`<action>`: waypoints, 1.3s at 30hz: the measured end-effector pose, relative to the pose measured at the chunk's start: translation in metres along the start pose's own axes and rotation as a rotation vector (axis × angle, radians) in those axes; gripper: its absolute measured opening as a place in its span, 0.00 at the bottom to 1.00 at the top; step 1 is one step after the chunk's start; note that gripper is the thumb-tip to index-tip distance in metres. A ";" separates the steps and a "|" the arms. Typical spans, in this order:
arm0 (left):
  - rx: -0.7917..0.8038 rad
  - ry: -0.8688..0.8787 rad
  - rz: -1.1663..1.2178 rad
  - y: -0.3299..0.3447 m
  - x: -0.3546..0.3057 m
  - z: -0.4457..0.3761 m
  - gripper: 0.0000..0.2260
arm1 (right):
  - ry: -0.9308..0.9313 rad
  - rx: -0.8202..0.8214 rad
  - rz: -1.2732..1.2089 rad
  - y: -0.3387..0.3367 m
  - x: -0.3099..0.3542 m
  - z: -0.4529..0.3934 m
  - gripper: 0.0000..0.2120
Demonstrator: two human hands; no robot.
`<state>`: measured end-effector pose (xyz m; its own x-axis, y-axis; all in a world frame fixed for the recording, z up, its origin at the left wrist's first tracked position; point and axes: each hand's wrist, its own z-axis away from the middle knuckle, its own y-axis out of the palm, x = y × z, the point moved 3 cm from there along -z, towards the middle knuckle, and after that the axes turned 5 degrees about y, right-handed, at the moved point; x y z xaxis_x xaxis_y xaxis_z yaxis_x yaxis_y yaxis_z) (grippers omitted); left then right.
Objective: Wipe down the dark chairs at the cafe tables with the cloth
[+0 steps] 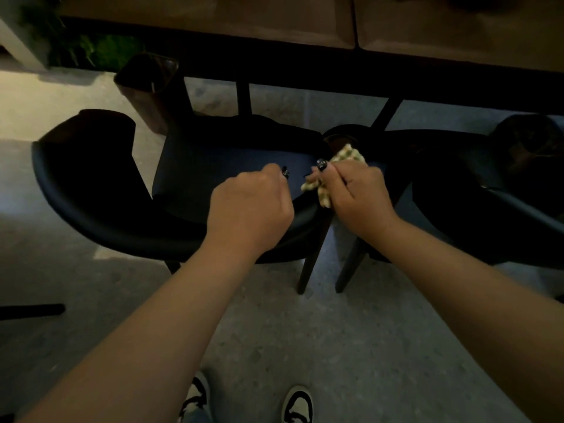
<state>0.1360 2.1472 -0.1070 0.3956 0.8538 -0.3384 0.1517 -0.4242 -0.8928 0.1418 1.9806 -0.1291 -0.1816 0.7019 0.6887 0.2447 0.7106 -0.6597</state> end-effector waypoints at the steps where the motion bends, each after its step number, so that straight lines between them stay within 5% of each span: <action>1: -0.024 -0.007 0.021 -0.001 0.002 -0.001 0.11 | 0.001 0.000 0.017 0.000 0.004 0.001 0.15; 8: -0.101 -0.374 0.710 -0.005 0.041 -0.004 0.13 | -0.117 -0.161 0.197 0.033 0.062 0.040 0.16; 15: 0.073 -0.179 0.392 -0.042 0.129 0.006 0.19 | -0.049 -0.330 0.317 0.086 0.126 0.069 0.14; 19: 0.062 0.025 -0.064 -0.069 0.192 0.003 0.17 | 0.063 -0.388 0.341 0.110 0.153 0.071 0.14; 23: 0.399 -0.147 -0.125 -0.066 0.279 -0.012 0.19 | 0.105 -0.430 0.374 0.141 0.186 0.069 0.13; 29: 0.288 0.009 0.284 -0.070 0.312 -0.013 0.15 | 0.198 -0.395 0.409 0.188 0.233 0.049 0.16; 39: 0.191 -0.464 1.313 -0.080 0.343 -0.023 0.14 | 0.250 -0.315 0.607 0.264 0.271 -0.027 0.16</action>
<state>0.2803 2.4668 -0.1446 -0.1856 -0.0910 -0.9784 -0.2283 -0.9645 0.1330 0.1829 2.3573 -0.1082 0.2870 0.9091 0.3021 0.5030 0.1253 -0.8551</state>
